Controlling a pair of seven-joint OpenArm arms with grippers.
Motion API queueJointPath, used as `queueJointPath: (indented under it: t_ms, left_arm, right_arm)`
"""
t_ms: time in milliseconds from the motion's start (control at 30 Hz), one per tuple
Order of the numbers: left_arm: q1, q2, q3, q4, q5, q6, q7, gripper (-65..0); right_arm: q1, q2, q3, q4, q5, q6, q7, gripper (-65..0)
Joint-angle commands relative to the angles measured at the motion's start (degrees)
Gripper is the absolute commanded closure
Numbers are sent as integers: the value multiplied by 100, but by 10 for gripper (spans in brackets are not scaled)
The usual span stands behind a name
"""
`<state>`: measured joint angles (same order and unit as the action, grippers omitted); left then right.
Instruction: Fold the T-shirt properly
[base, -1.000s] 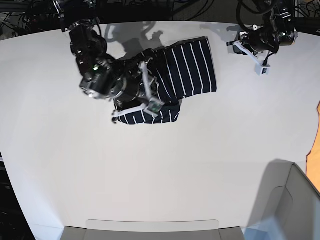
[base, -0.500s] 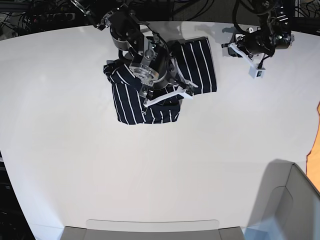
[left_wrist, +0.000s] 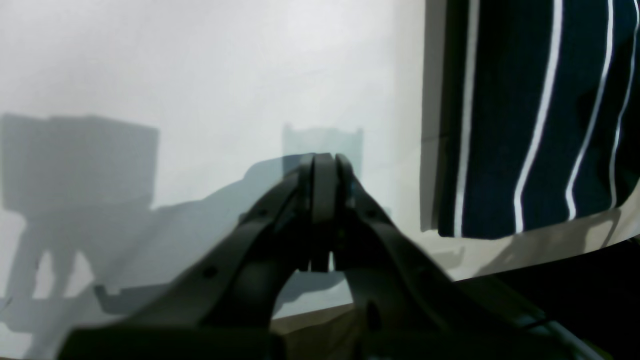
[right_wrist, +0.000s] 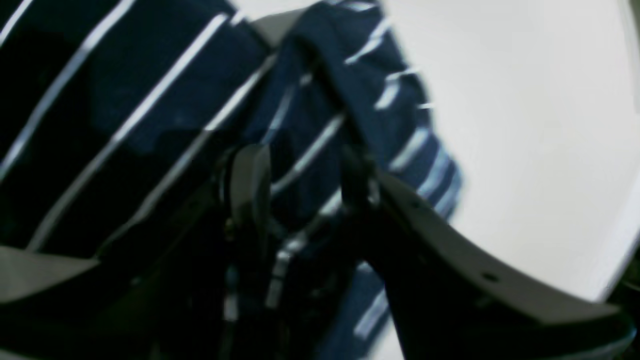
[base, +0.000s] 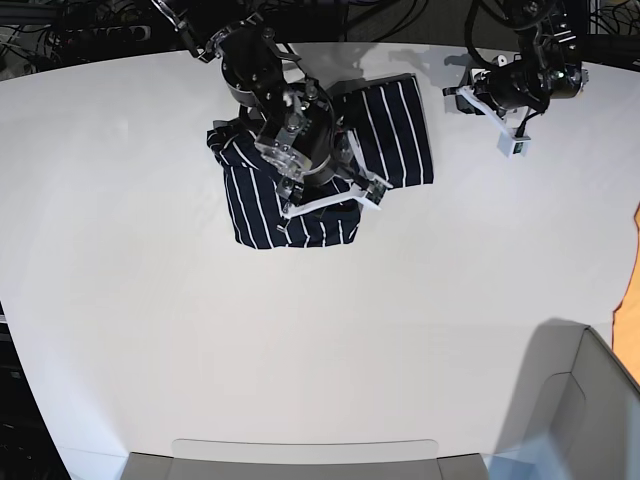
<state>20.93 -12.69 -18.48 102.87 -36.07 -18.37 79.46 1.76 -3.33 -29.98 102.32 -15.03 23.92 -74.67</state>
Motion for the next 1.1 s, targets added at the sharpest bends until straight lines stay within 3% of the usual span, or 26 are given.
queueJointPath:
  t_ms: [0, 100, 233, 400, 700, 900, 967, 1067]
  left_arm:
    - [-5, -45, -11, 56, -1, 22, 54, 0]
    - [-5, -45, -11, 56, -1, 22, 54, 0]
    - [4, -45, -11, 56, -1, 22, 54, 0]
    - [21, -45, -11, 56, -1, 22, 54, 0]
    - [21, -45, -11, 56, -1, 22, 54, 0]
    - [30, -45, -11, 56, -1, 22, 54, 0]
    - [30, -45, -11, 56, -1, 22, 54, 0]
    - [30, -45, -11, 56, -1, 22, 54, 0]
  right_arm:
    - [83, -49, 4, 84, 215, -23, 70, -237]
    - [83, -23, 4, 31, 558, -41, 70, -237]
    - [83, -23, 4, -136, 531, -58, 70, -237]
    - [83, -14, 4, -153, 540, -770, 70, -237]
    - [119, 12, 4, -391, 540, -841, 78, -237]
    - [75, 118, 4, -733, 540, -849, 412, -235]
    - [66, 118, -5, -707, 540, -849, 412, -197]
    - [92, 74, -5, -698, 549, -849, 404, -41]
